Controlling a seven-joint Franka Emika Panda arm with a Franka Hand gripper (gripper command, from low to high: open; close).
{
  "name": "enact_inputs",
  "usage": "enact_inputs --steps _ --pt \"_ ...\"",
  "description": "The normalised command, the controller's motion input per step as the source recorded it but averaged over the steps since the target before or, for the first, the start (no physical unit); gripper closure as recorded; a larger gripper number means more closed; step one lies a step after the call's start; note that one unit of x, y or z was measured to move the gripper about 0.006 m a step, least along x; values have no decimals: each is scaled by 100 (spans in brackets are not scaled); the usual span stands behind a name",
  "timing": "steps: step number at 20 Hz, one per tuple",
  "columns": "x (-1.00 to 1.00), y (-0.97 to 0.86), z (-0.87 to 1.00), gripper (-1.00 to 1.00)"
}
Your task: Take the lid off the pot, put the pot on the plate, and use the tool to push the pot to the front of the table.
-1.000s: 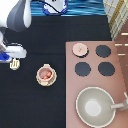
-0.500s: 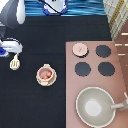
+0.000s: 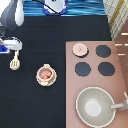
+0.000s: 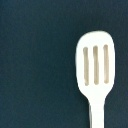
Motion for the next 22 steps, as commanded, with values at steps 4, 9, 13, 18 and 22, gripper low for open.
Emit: enact_inputs --steps 4,9,13,18,22 --pt "-100 -12 -75 -100" --pt "-100 -11 -76 -100" --pt "-91 -6 -66 -100" --pt "-49 -19 -53 -100" --pt "-22 -14 -46 -100"
